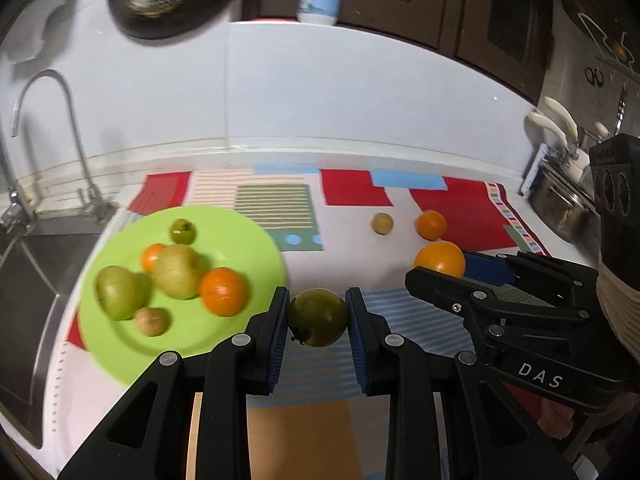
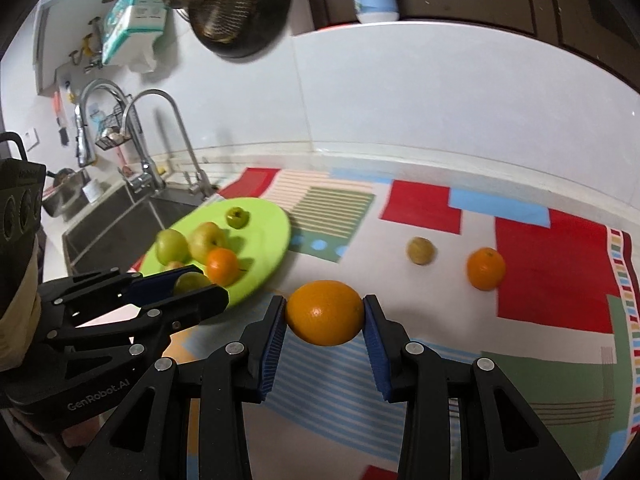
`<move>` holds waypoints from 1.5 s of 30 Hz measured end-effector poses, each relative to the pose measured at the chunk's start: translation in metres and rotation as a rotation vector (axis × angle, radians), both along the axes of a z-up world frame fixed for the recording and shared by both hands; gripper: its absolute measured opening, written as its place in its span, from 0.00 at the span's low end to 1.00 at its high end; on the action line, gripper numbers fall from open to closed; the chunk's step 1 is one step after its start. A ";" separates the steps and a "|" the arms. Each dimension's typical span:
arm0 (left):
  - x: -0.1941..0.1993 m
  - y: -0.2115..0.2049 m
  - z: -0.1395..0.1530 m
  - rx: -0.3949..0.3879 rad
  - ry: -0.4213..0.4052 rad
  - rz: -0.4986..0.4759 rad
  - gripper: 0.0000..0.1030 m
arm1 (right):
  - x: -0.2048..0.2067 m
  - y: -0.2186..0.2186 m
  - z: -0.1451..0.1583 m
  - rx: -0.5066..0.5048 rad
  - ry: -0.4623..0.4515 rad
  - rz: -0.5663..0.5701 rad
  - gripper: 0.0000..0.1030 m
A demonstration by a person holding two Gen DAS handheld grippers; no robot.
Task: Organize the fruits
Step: 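Carry the orange and the green pear over the green plate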
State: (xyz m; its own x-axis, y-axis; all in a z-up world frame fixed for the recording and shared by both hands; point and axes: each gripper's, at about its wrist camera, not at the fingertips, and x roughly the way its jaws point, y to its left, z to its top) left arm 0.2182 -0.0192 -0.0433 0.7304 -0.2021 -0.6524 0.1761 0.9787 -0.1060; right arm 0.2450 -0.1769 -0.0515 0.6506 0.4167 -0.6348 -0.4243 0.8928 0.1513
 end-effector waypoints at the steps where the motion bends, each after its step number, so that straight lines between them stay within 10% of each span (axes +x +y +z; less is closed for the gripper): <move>1: -0.003 0.006 0.002 0.004 -0.007 0.012 0.28 | -0.002 0.005 0.001 0.002 -0.003 0.006 0.38; 45: 0.081 0.144 -0.016 0.053 0.002 0.018 0.28 | 0.067 0.133 -0.015 0.027 0.049 -0.141 0.38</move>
State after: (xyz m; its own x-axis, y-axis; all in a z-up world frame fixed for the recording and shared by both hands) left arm 0.2990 0.1243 -0.0597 0.7323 -0.1537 -0.6634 0.1580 0.9860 -0.0540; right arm 0.3120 -0.0442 -0.0664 0.6726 0.3413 -0.6566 -0.2869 0.9382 0.1937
